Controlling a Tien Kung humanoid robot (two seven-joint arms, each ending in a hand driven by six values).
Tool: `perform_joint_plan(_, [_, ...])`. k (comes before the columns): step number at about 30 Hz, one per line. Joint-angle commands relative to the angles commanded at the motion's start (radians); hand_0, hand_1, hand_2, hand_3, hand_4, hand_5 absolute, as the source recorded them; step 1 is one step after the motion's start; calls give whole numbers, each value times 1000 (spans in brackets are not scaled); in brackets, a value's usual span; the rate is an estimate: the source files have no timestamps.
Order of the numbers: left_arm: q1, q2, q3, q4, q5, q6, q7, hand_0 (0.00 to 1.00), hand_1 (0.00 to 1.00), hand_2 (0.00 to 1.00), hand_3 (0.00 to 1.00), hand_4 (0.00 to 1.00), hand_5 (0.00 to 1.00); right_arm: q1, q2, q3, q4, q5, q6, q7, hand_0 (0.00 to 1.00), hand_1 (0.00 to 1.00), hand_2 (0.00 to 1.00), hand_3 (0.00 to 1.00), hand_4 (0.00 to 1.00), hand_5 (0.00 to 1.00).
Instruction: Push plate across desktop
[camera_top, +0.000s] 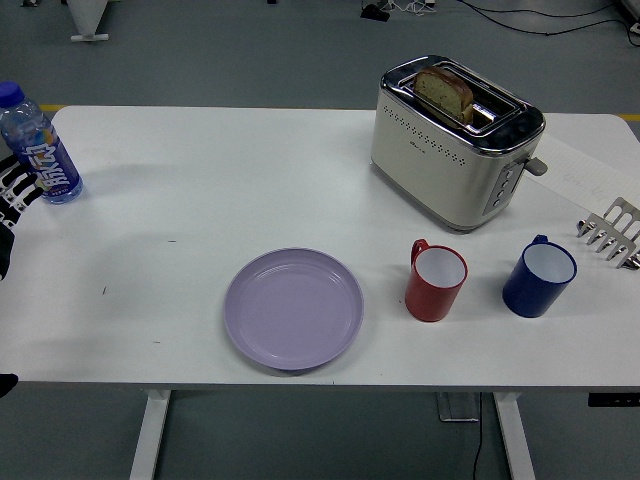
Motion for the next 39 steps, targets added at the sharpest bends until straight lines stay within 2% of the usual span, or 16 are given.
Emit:
perform_joint_plan(16, [8, 8, -3, -9, -7, -11, -13, 786, 815, 802, 771, 647, 998, 0, -4, -2, 0, 18, -5, 4, 638, 614, 665, 602, 192, 93])
perform_joint_plan(21, [4, 9, -1, -7, -13, -8, -16, 786, 815, 803, 770, 647, 998, -4, 7, 65, 0, -3, -9, -7, 638, 619, 666, 602, 192, 92])
perform_joint_plan(23, [3, 7, -2, -8, -14, -8, -17, 786, 815, 803, 770, 647, 998, -6, 17, 128, 0, -5, -6, -35, 638, 619, 666, 602, 192, 92])
perform_joint_plan(24, [2, 6, -1, -8, -14, -8, -17, 786, 815, 803, 768, 648, 998, -9, 21, 156, 0, 11, -5, -44, 653, 666, 710, 613, 194, 92])
perform_joint_plan(28, [-1, 6, -2, -9, -14, -9, -17, 786, 815, 803, 768, 648, 998, -26, 32, 193, 0, 142, 14, -60, 653, 666, 710, 613, 194, 92])
perform_joint_plan(29, [-1, 6, -3, -9, -14, -8, -17, 786, 815, 803, 768, 648, 998, -32, 33, 185, 0, 164, 22, -60, 653, 666, 710, 613, 194, 92])
perform_joint_plan(30, [-1, 6, -4, -9, -14, -8, -17, 786, 816, 804, 768, 651, 998, -39, 34, 171, 0, 209, 34, -58, 701, 703, 763, 651, 220, 93])
perform_joint_plan(32, [1, 6, -8, -9, -13, -7, -17, 786, 816, 804, 768, 651, 998, -52, 32, 125, 0, 293, 59, -43, 701, 703, 763, 651, 220, 93])
perform_joint_plan(35, [2, 6, -10, -9, -12, -7, -17, 786, 816, 804, 768, 651, 998, -61, 34, 118, 0, 404, 86, -38, 701, 703, 763, 651, 220, 93])
perform_joint_plan(36, [1, 6, -10, -10, -12, -7, -17, 786, 816, 804, 766, 654, 998, -63, 33, 103, 0, 435, 91, -33, 725, 717, 803, 719, 336, 231])
perform_joint_plan(39, [-1, 6, -11, -10, -12, -7, -17, 786, 816, 804, 766, 654, 998, -67, 29, 58, 0, 497, 80, -16, 725, 717, 803, 719, 336, 231])
